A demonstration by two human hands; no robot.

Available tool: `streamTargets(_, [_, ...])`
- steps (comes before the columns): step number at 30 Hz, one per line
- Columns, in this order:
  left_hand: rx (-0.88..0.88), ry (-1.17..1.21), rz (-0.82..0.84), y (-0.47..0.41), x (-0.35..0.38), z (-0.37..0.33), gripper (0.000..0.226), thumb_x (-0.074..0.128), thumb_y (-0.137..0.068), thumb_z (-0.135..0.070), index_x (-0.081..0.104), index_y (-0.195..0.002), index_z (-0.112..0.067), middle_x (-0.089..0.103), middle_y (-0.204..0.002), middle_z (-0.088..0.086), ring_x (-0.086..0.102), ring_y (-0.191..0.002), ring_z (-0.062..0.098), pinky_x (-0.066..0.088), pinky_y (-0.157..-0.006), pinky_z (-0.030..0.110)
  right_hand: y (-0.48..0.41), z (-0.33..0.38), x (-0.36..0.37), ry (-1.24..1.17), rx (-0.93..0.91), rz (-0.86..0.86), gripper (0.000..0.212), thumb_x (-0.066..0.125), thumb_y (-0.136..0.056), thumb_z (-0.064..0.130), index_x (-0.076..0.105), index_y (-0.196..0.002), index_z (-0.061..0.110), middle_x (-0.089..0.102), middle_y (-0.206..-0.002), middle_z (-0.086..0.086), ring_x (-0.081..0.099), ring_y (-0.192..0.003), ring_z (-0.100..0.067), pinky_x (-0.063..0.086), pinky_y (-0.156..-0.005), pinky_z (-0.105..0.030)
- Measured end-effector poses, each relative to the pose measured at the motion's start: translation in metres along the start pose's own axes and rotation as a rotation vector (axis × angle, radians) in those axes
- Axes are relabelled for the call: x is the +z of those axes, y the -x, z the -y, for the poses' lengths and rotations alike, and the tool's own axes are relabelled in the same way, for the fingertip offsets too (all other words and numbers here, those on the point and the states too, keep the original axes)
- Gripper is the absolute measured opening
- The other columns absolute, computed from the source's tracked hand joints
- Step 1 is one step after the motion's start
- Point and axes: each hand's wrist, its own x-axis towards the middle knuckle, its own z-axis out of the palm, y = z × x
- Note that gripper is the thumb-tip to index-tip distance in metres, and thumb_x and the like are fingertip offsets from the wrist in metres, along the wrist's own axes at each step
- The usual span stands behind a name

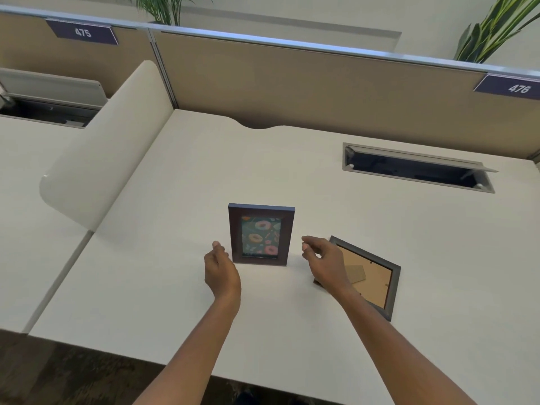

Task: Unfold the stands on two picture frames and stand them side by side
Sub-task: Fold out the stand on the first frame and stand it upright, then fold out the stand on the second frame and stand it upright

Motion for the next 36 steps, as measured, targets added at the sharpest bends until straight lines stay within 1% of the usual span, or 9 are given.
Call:
streamTargets(3, [-0.092, 0.055, -0.006, 0.016, 0.009, 0.012, 0.052, 0.036, -0.103, -0.054, 0.063, -0.115, -0.011, 0.065, -0.107, 0.007, 0.064, -0.092, 0.023, 0.054, -0.086, 0.038, -0.004, -0.005, -0.021, -0.033, 0.041, -0.022, 0.023, 0.063, -0.097, 0.012, 0.075, -0.116, 0.007, 0.075, -0.107, -0.006, 0.073, -0.099, -0.020, 0.060, -0.093, -0.038])
streamTargets(6, [-0.183, 0.069, 0.068, 0.036, 0.026, 0.027, 0.048, 0.038, -0.105, -0.050, 0.064, -0.101, -0.010, 0.064, -0.093, 0.008, 0.064, -0.079, 0.020, 0.058, -0.084, 0.042, -0.008, -0.012, -0.048, 0.009, 0.057, -0.053, 0.018, 0.063, -0.097, 0.015, 0.077, -0.108, 0.013, 0.078, -0.095, -0.004, 0.075, -0.084, -0.013, 0.062, -0.081, -0.037])
streamTargets(8, [-0.266, 0.088, 0.151, 0.052, 0.040, 0.037, 0.045, 0.040, -0.105, -0.047, 0.064, -0.094, -0.010, 0.064, -0.093, 0.010, 0.065, -0.080, 0.023, 0.058, -0.081, 0.042, -0.012, -0.016, -0.066, 0.038, 0.081, -0.084, 0.017, 0.063, -0.096, 0.016, 0.079, -0.103, 0.015, 0.079, -0.090, -0.004, 0.076, -0.085, -0.023, 0.062, -0.085, -0.040])
streamTargets(16, [-0.491, 0.127, 0.363, 0.110, 0.100, 0.061, 0.041, 0.039, -0.107, -0.043, 0.062, -0.104, -0.009, 0.064, -0.100, 0.011, 0.065, -0.089, 0.025, 0.056, -0.084, 0.037, -0.031, -0.039, -0.119, 0.341, 0.058, -0.088, 0.024, 0.061, -0.095, 0.012, 0.077, -0.113, 0.009, 0.075, -0.117, -0.008, 0.066, -0.096, -0.016, 0.045, -0.094, -0.025])
streamTargets(20, [-0.585, 0.167, 0.345, 0.132, 0.117, 0.065, 0.044, 0.034, -0.107, -0.044, 0.057, -0.103, -0.007, 0.060, -0.091, 0.009, 0.060, -0.079, 0.020, 0.051, -0.077, 0.032, -0.041, -0.049, -0.126, 0.492, 0.036, 0.013, 0.026, 0.061, -0.097, 0.012, 0.074, -0.119, 0.008, 0.071, -0.123, -0.012, 0.065, -0.112, -0.025, 0.042, -0.095, -0.024])
streamTargets(25, [-0.618, 0.102, 0.278, 0.159, 0.130, 0.069, 0.049, 0.028, -0.104, -0.052, 0.051, -0.123, -0.013, 0.058, -0.084, 0.005, 0.060, -0.075, 0.021, 0.048, -0.068, 0.031, -0.051, -0.053, -0.125, 0.566, 0.037, 0.115, 0.030, 0.059, -0.098, 0.014, 0.073, -0.124, 0.007, 0.068, -0.126, -0.015, 0.062, -0.120, -0.029, 0.043, -0.101, -0.030])
streamTargets(30, [-0.635, 0.109, 0.313, 0.169, 0.137, 0.073, 0.066, 0.025, -0.102, -0.059, 0.048, -0.147, -0.015, 0.059, -0.130, 0.013, 0.061, -0.103, 0.027, 0.048, -0.093, 0.035, -0.051, -0.055, -0.118, 0.591, 0.006, 0.147, 0.028, 0.054, -0.095, 0.007, 0.079, -0.107, 0.004, 0.072, -0.107, -0.019, 0.064, -0.106, -0.033, 0.048, -0.089, -0.033])
streamTargets(34, [-0.598, 0.079, 0.306, 0.169, 0.138, 0.073, 0.068, 0.025, -0.102, -0.061, 0.049, -0.145, -0.015, 0.060, -0.110, 0.009, 0.061, -0.100, 0.027, 0.049, -0.094, 0.039, -0.051, -0.056, -0.117, 0.572, 0.013, 0.127, 0.028, 0.053, -0.095, 0.005, 0.079, -0.108, 0.003, 0.071, -0.109, -0.020, 0.064, -0.106, -0.033, 0.048, -0.089, -0.034])
streamTargets(36, [-0.563, 0.050, 0.316, 0.167, 0.139, 0.072, 0.069, 0.024, -0.101, -0.062, 0.051, -0.144, -0.015, 0.062, -0.114, 0.008, 0.061, -0.108, 0.029, 0.048, -0.102, 0.044, -0.050, -0.057, -0.119, 0.564, 0.026, 0.101, 0.028, 0.052, -0.095, 0.003, 0.079, -0.104, 0.002, 0.071, -0.106, -0.020, 0.064, -0.103, -0.034, 0.049, -0.087, -0.035])
